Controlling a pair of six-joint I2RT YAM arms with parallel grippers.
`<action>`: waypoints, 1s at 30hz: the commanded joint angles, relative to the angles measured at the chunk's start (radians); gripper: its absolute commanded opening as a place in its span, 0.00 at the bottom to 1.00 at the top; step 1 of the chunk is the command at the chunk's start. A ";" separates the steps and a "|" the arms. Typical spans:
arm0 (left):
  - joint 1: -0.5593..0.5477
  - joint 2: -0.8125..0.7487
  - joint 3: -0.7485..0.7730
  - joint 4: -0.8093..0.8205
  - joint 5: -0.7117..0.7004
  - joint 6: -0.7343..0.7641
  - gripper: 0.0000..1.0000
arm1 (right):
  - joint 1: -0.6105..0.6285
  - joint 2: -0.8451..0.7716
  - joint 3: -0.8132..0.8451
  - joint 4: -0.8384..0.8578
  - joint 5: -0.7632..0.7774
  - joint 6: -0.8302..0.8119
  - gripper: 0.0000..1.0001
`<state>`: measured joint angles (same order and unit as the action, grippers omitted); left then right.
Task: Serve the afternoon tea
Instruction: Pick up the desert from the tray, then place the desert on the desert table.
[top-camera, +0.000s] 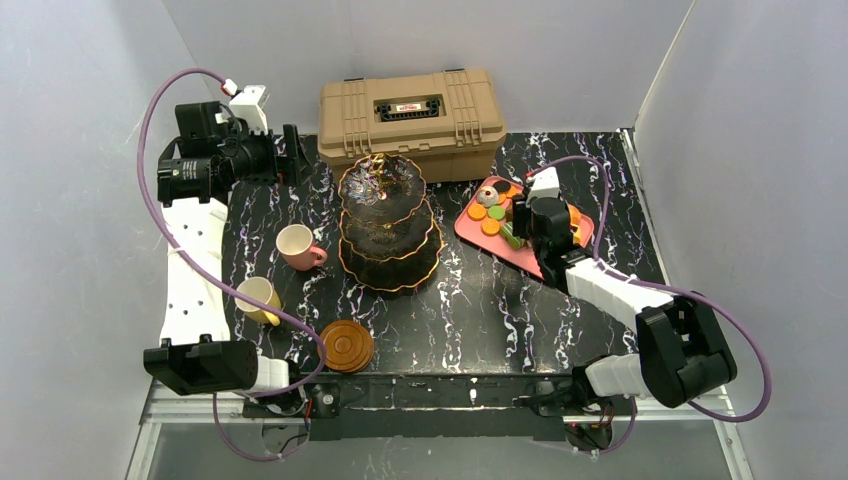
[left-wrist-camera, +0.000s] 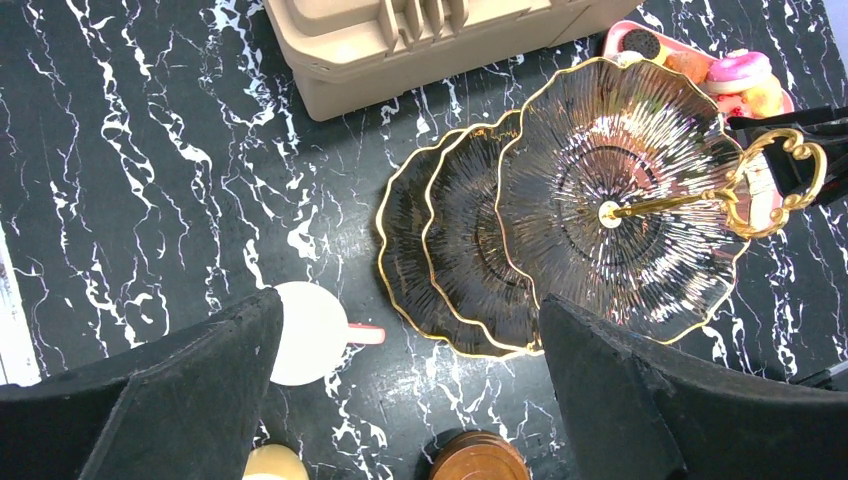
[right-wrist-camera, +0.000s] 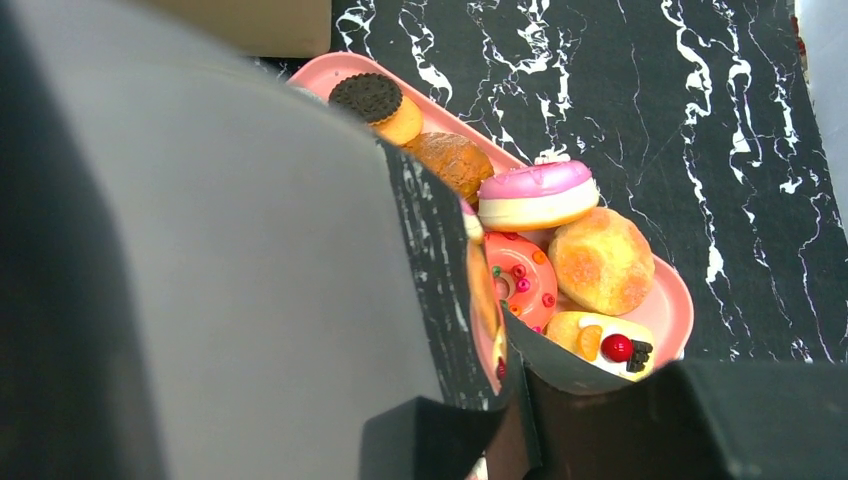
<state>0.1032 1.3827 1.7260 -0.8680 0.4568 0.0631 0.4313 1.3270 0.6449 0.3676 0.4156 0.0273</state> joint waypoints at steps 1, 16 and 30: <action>0.008 -0.046 -0.015 -0.002 0.020 0.014 0.98 | -0.006 -0.015 0.056 0.013 -0.014 0.009 0.31; 0.008 -0.054 -0.014 0.006 0.054 0.004 0.98 | -0.005 -0.185 0.358 -0.350 -0.313 0.241 0.22; 0.009 -0.069 -0.026 0.003 0.075 0.002 0.98 | 0.109 -0.027 0.453 -0.094 -0.550 0.684 0.21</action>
<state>0.1036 1.3567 1.7077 -0.8608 0.5049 0.0662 0.5148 1.2781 1.0267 0.1257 -0.0948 0.5770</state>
